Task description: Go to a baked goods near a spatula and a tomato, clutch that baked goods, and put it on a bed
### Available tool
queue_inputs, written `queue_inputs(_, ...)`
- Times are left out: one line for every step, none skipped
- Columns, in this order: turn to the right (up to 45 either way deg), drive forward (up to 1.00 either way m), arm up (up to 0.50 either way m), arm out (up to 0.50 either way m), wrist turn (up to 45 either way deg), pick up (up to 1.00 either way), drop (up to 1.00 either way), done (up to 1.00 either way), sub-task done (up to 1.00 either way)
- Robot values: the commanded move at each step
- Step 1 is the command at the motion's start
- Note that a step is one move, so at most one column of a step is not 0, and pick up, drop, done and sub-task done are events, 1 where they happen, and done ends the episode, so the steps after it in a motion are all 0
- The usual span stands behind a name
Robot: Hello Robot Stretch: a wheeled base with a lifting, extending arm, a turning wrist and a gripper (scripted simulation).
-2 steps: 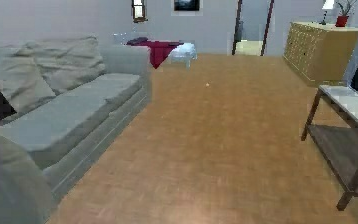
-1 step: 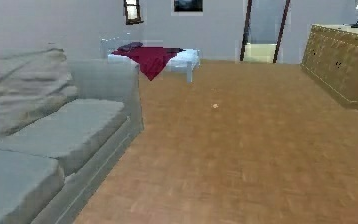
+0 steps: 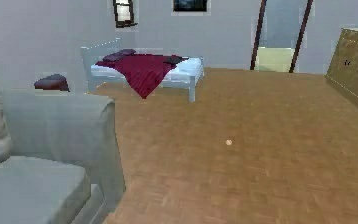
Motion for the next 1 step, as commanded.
queue_inputs(0.0, 1.0, 0.0, 0.0, 0.0, 0.0, 0.0, 0.0, 0.0)
